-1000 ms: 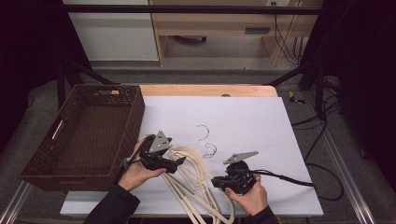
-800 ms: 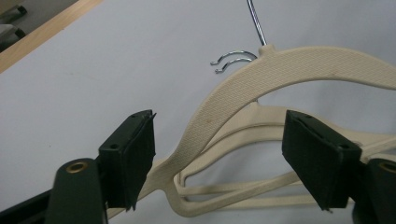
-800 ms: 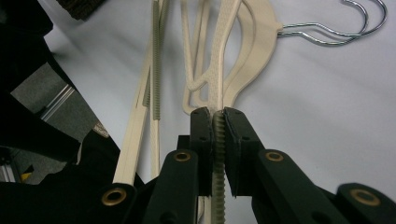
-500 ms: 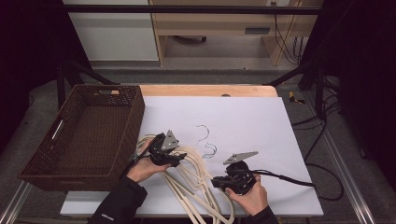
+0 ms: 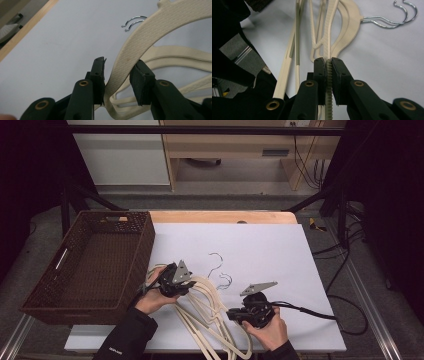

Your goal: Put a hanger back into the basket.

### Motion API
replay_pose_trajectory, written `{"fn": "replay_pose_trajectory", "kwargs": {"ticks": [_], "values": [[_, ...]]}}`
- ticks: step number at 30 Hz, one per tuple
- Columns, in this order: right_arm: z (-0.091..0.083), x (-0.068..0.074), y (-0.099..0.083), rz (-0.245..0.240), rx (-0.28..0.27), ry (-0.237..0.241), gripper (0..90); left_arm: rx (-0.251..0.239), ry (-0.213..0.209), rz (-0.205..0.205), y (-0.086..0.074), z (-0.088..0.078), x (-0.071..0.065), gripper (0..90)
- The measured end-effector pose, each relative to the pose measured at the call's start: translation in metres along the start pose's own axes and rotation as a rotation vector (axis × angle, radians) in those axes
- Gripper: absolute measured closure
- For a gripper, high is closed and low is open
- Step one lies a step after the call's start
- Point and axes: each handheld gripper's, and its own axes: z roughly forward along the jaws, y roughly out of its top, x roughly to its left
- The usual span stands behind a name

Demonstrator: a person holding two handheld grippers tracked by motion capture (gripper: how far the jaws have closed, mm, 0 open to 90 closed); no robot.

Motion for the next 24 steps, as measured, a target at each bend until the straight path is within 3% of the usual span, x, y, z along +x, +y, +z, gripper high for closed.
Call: {"fn": "replay_pose_trajectory", "kwargs": {"ticks": [1, 2, 4, 5, 10, 16, 20, 24], "values": [[-0.002, 0.001, 0.000, 0.014, -0.001, -0.005, 82.6, -0.003, 0.003, 0.011, 0.001, -0.002, 0.000, 65.7], [-0.003, 0.000, 0.000, -0.008, -0.009, 0.000, 82.6, 0.004, 0.008, 0.037, 0.002, -0.005, 0.000, 66.4], [-0.005, -0.001, 0.001, -0.012, -0.017, -0.002, 82.5, -0.012, 0.009, 0.031, 0.003, -0.006, -0.002, 67.9], [-0.010, -0.001, 0.001, -0.017, -0.035, -0.015, 80.5, -0.015, 0.018, 0.060, 0.005, -0.011, -0.003, 68.9], [-0.021, -0.004, 0.002, -0.038, -0.085, -0.053, 75.2, -0.039, 0.030, 0.092, 0.008, -0.019, -0.006, 71.9], [-0.034, -0.006, 0.004, -0.059, -0.160, -0.103, 64.9, -0.051, 0.079, 0.163, 0.018, -0.032, -0.016, 75.7], [-0.043, -0.008, 0.005, -0.089, -0.212, -0.132, 57.8, -0.075, 0.097, 0.179, 0.026, -0.039, -0.022, 76.7], [-0.049, -0.009, 0.005, -0.132, -0.298, -0.164, 44.3, -0.083, 0.111, 0.188, 0.036, -0.047, -0.028, 77.7]]}}
